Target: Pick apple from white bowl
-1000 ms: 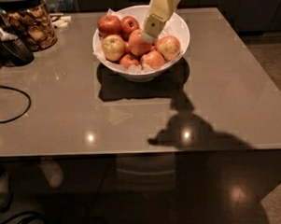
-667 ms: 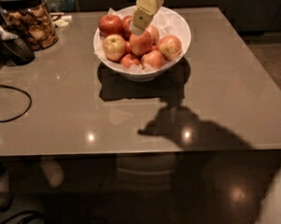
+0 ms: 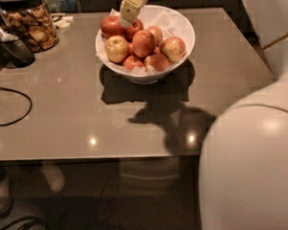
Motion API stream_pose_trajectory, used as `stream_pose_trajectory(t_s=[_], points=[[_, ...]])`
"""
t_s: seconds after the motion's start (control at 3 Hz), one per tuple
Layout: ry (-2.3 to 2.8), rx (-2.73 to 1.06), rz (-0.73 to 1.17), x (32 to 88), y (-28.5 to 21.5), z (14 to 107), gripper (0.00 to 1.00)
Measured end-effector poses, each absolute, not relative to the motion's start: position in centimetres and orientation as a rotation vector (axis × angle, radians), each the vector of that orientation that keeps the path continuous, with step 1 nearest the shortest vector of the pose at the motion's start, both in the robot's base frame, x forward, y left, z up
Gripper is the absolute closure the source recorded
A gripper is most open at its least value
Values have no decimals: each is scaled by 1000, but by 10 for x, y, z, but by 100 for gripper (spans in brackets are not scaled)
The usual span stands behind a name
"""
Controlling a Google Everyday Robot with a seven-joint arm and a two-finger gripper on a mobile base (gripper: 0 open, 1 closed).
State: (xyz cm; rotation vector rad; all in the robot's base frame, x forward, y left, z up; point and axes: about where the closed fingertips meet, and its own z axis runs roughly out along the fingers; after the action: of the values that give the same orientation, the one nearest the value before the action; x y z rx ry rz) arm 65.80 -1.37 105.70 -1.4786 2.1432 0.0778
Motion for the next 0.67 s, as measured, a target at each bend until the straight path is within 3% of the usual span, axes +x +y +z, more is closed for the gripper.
stream_pose_trajectory(t_s=[0.33,0.67], points=[[2151,-1492,89,676,1,1048,3],[2183,-1494,92,691,8,1031,22]])
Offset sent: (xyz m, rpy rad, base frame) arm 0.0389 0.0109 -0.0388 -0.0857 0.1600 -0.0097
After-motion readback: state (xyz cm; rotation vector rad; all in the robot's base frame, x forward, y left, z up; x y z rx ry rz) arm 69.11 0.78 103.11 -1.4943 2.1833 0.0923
